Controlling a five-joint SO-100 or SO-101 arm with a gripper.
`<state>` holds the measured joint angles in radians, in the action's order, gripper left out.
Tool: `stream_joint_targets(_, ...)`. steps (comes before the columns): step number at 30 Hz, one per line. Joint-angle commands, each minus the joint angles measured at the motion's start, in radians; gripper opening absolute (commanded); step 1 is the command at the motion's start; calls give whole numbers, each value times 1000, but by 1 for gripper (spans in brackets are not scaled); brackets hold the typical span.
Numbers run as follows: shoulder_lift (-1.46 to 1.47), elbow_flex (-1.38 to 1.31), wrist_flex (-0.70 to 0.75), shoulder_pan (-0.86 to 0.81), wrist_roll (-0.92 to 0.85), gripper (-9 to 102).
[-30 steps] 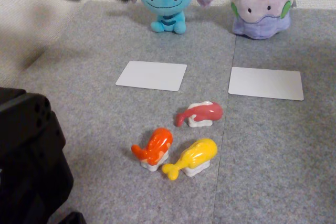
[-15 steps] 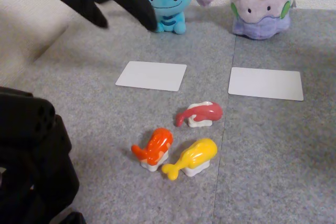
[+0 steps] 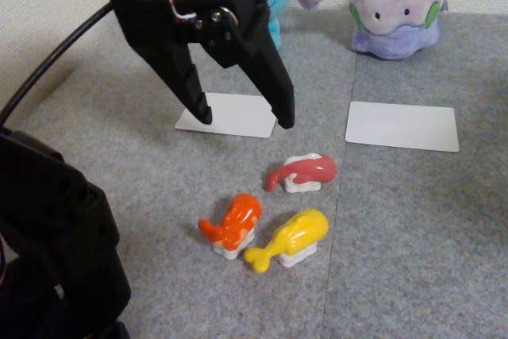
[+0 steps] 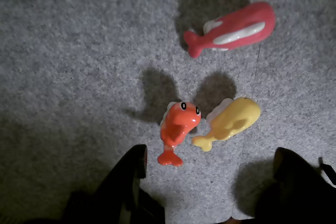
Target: Wooper wants to eat egg sudhi, and Goomy wants to eat shrimp sushi
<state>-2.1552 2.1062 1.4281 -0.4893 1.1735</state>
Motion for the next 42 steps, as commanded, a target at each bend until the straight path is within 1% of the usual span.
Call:
stream_joint_targets(1,3,-25,2,-6,-14,28)
stream_joint_targets(7,20,25,-32,21,-14,28)
stream_joint_targets(12,8,115,-58,44,-15,28)
stream_joint_targets(15,6,135,-81,26,-34,28)
stream_joint_targets(18,6,135,-89,-34,-63,28)
stream_joint_targets(25,17,132,-120,-275,-173,28)
stream_joint_targets(29,21,132,-121,-359,-202,28)
stream_joint_targets(34,25,138,-176,-390,-199,28)
stream_joint_targets(42,31,140,-210,-350,-152,28)
